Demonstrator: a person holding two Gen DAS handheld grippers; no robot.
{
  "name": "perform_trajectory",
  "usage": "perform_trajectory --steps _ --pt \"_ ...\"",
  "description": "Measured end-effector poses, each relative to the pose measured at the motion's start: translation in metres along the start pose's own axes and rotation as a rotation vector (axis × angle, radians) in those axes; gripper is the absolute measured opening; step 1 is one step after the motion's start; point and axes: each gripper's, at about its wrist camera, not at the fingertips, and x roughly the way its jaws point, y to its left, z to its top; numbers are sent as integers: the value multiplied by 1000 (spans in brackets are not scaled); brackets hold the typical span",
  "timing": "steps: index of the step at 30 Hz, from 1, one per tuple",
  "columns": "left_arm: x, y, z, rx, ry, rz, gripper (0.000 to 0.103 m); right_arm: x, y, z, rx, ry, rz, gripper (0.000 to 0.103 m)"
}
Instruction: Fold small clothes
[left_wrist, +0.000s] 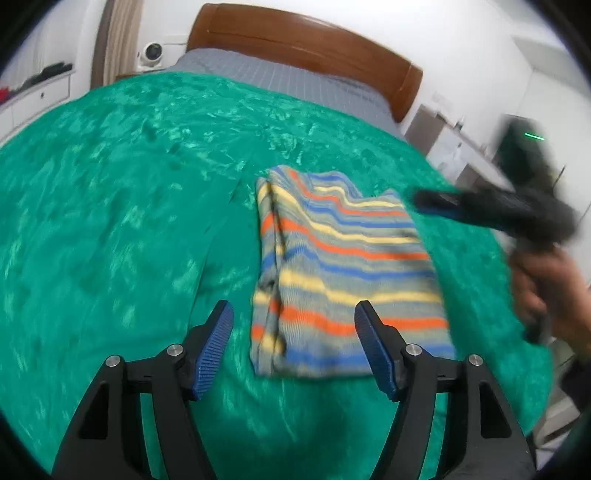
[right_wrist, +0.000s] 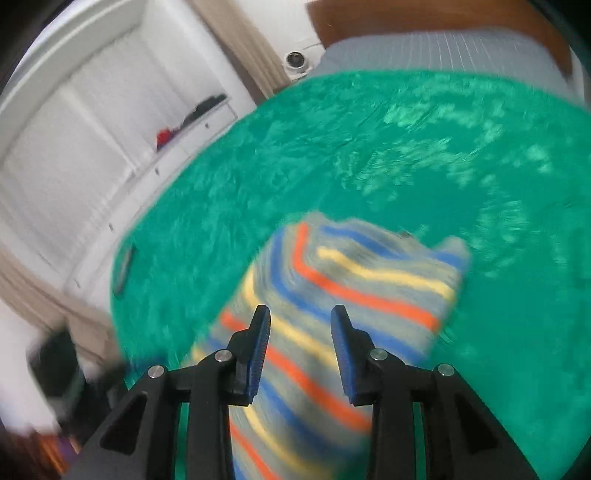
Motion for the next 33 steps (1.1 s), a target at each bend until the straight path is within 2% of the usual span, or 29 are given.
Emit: perform_trajectory --steps 2,4,5,7,8,9,12,14,16,18,19,20,21,25,28,30,33 --pt "11 4 5 10 19 76 69 -15 5 -22 -31 3 28 34" --pt "40 20 13 -18 105 145 62 -12 8 -43 -22 21 72 34" --pt "45 29 10 -34 144 142 61 2 7 -52 -16 54 64 34" --pt "42 35 13 -50 172 123 62 39 6 -75 -24 181 -3 34" --pt "35 33 15 -39 168 120 61 42 10 -76 -35 187 -3 33" --pt "28 32 21 -22 147 111 63 39 14 -74 -51 171 -3 33" --pt "18 26 45 13 96 48 84 17 13 -45 -58 80 1 34" --pt "30 18 64 43 91 26 87 10 2 -20 -55 33 -75 35" --pt "59 13 76 72 148 39 87 16 -21 2 0 10 -123 35" --pt "97 16 76 96 233 160 84 36 -46 12 54 43 -166 37" --pt "112 21 75 96 266 185 84 53 -59 11 90 94 -178 37" --pt "117 27 72 74 277 166 85 71 -69 6 123 154 -172 37" --pt "113 30 71 61 265 154 85 75 -72 3 130 157 -177 37" --pt "72 32 66 81 205 171 84 44 -50 0 75 74 -218 38" --pt "50 29 57 108 180 162 88 5 -20 -18 18 26 -194 39" --pt "45 26 50 128 179 182 88 -7 0 -40 -6 34 -152 42" --pt "51 21 37 155 196 225 88 -1 24 -77 -29 87 -126 42"
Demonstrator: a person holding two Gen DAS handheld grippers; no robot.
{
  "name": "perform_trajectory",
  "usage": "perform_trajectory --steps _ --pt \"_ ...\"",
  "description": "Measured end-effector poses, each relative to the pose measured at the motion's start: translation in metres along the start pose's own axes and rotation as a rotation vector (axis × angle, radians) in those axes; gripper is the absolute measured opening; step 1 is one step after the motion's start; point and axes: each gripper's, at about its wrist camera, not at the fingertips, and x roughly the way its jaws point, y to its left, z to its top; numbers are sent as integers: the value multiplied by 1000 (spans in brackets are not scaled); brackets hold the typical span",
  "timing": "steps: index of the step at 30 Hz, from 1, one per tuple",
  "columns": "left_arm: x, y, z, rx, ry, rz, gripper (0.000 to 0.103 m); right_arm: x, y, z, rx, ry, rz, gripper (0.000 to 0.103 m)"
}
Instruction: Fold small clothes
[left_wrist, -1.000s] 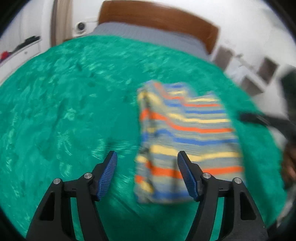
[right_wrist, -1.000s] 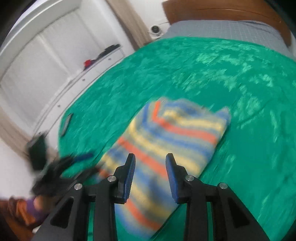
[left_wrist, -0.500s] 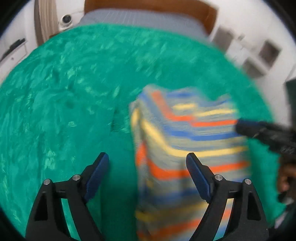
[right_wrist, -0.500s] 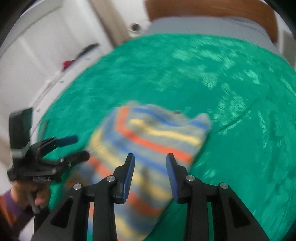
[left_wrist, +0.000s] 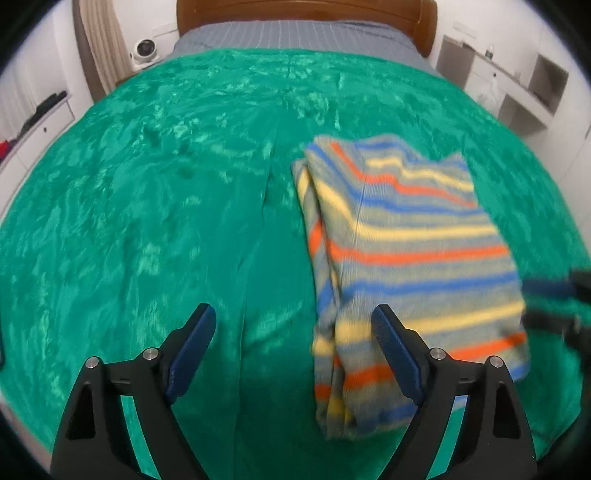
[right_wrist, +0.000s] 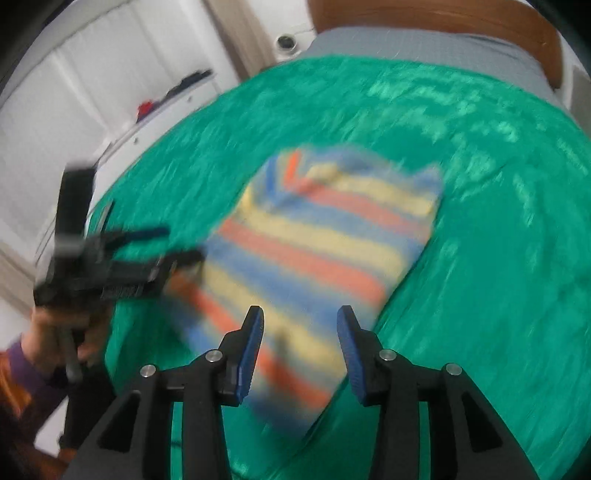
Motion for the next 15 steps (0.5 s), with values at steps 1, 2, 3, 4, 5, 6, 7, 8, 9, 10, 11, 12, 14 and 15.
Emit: perform_trajectory --steps 1,2,3,4,5,6,7,8,9,10,11,12,14,15 --pt "0 -2 -4 4 8 16 88 9 7 -14 -16 43 -14 42" --pt "-1 -2 -7 4 13 23 88 19 11 -25 -30 87 -41 42" --pt "-6 -3 -10 2 9 22 88 24 14 -35 -43 107 -72 42" --pt "-12 -3 -12 2 0 23 88 18 16 -42 -47 85 -94 43" --pt "-19 -3 -15 5 -11 26 88 11 19 -45 -39 71 -100 47" --pt "-24 -3 -16 10 -23 33 88 5 20 -47 -25 62 -100 49" --pt "-28 -5 -17 16 -32 37 88 -2 21 -48 -10 46 -104 54" --pt "-32 -6 -18 20 -39 39 88 -10 23 -49 -1 24 -118 62" --pt "-36 -7 -19 22 -44 39 88 -16 25 -50 -1 7 -133 65" --pt "-40 -9 -20 26 -51 38 88 -23 28 -52 -5 -12 -156 70" --pt "-41 -10 -20 28 -55 37 88 -28 31 -54 -10 -24 -177 71" --pt "-44 -11 -21 31 -58 37 88 -33 33 -53 -14 -29 -191 71" --pt "-49 -15 -22 42 -65 36 89 -40 38 -56 -17 -32 -221 71" --pt "-52 -18 -23 54 -69 37 89 -43 39 -57 -18 -31 -236 71"
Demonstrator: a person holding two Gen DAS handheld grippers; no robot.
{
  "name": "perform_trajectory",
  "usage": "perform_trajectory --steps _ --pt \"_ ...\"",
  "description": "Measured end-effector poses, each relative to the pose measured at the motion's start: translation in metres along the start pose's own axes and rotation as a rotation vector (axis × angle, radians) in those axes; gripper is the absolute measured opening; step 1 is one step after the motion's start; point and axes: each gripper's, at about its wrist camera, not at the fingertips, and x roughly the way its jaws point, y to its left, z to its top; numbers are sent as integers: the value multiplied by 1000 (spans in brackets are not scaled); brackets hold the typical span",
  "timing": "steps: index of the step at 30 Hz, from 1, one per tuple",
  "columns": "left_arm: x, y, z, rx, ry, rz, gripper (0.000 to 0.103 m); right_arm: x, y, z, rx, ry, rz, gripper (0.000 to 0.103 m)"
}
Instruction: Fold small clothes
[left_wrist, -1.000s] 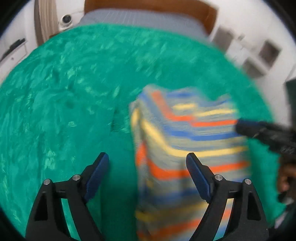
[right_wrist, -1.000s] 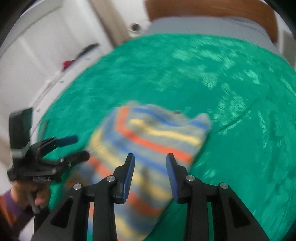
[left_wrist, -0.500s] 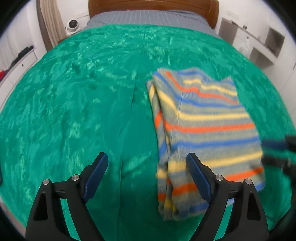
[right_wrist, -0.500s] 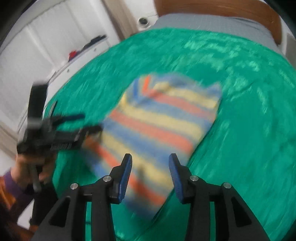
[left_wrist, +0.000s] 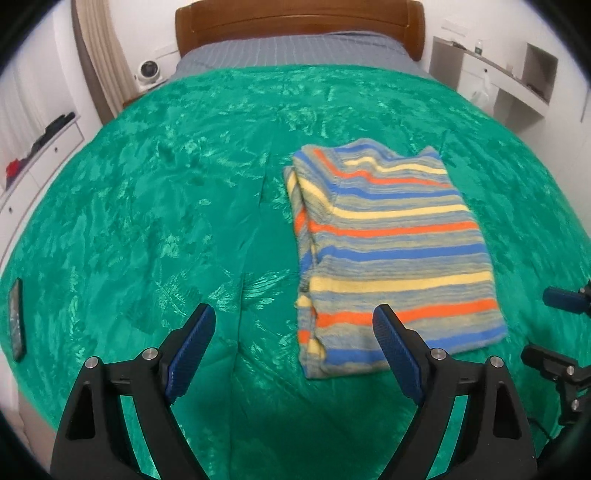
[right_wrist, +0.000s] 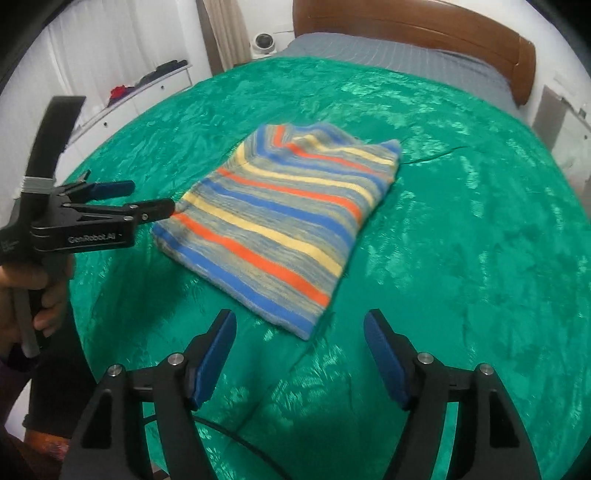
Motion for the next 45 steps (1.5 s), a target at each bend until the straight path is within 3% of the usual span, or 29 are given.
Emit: perform_trajectory --steps 5,9,12,14,17,20,21,22,23,24,26,27,30,32,33,34,36,37,38,40,42,45 --pt "0 1 -4 60 2 -8 96 -7 -9 -2 21 -28 -81 72" --pt "17 28 4 15 36 -117 95 -11 -46 0 163 -58 -43 72" --pt "38 47 23 -62 60 -252 96 -2 -76 11 288 -78 55 72" --pt "62 47 38 -89 100 -316 96 15 -91 26 366 -92 182 72" --pt "104 38 55 -112 170 -339 96 52 -101 51 440 -85 305 72" --pt "120 30 64 -129 180 -337 94 96 -105 69 504 -24 374 71" --pt "121 27 65 -130 178 -345 82 115 -106 74 532 12 398 67" --pt "122 19 66 -124 186 -383 47 121 -105 77 536 14 395 55" --pt "122 14 66 -110 196 -402 29 125 -99 83 504 11 369 40" --pt "120 7 67 -81 192 -383 18 124 -88 90 433 15 306 33" --pt "105 -6 69 -23 139 -318 15 110 -57 102 260 -4 134 26" --pt "96 -7 71 -27 109 -317 15 100 -45 106 203 -28 88 25" --pt "72 -3 86 -57 28 -334 15 63 -19 119 103 -139 35 24" --pt "61 -3 100 -68 -36 -332 17 47 -21 130 97 -197 31 24" --pt "60 -3 105 -70 -60 -323 28 45 -27 135 112 -205 32 24" --pt "65 -5 109 -71 -68 -297 59 47 -39 139 149 -203 39 27" --pt "82 -5 107 -53 -13 -189 95 64 -68 142 232 -129 47 62" --pt "88 -5 100 -45 1 -109 91 76 -82 138 272 -62 -11 95" --pt "87 -3 92 -37 5 -81 90 78 -91 129 288 -33 -74 98" --pt "75 3 73 -29 -21 -63 90 64 -91 112 238 -49 -123 97" --pt "46 -1 52 14 -72 6 91 40 -79 93 184 -68 -196 97" --pt "7 -13 37 77 -161 105 103 5 -61 78 141 -86 -261 98"
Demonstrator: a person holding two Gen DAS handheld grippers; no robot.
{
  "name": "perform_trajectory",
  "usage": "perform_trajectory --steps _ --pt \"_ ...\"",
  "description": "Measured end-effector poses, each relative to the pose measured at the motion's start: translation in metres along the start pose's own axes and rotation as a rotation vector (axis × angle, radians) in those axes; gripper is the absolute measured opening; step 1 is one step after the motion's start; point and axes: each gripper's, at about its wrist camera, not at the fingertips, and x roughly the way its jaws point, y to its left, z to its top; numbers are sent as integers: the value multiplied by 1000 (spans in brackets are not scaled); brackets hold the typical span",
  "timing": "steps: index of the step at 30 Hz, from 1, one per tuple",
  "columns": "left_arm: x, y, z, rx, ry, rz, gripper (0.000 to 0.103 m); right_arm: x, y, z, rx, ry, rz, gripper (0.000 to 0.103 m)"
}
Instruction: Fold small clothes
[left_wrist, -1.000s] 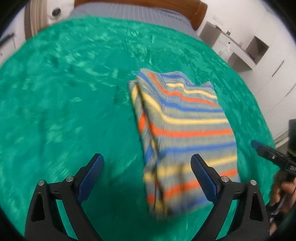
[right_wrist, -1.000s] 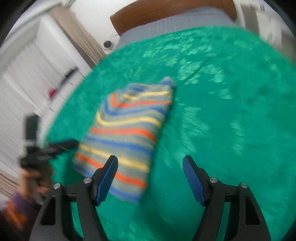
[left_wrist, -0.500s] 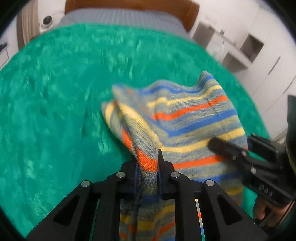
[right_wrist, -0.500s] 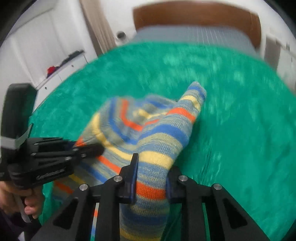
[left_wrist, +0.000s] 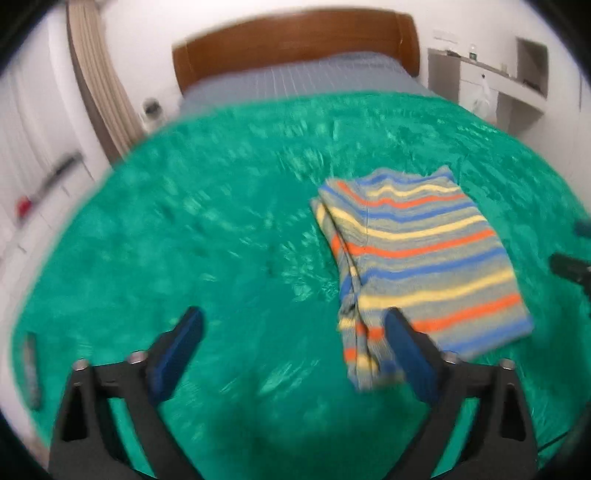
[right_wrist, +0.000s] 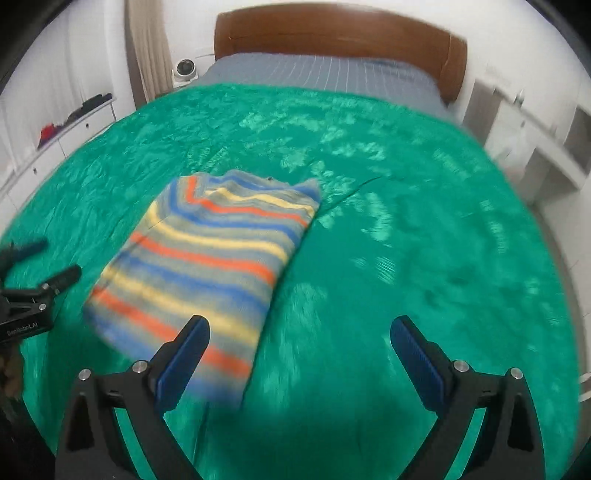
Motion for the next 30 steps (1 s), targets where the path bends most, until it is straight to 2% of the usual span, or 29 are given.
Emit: perform_trajectory --steps 2,5,9,11,13,21,25,30 --pt "-33 -5 -2 9 -57 10 103 -27 3 -7 -7 -28 -19 98" --pt "-66 -15 -6 19 -52 42 103 -72 7 -21 -9 -53 -56 98" --pt "-100 -26 -14 35 -61 74 103 -108 7 -38 8 -62 -67 98" --pt "-112 -27 -18 27 -51 47 103 -121 7 -46 10 -64 -72 98" --pt "-118 -24 -21 -17 -24 0 103 -131 9 -53 6 -65 -79 98" --pt "-142 -29 -23 -101 -18 -59 103 -163 12 -63 -6 -89 -111 100" --pt "-155 -30 -20 -110 -20 -53 103 -178 15 -64 6 -103 -71 100" --pt "-164 -33 -17 -91 -27 -81 103 -186 19 -64 11 -93 -56 100"
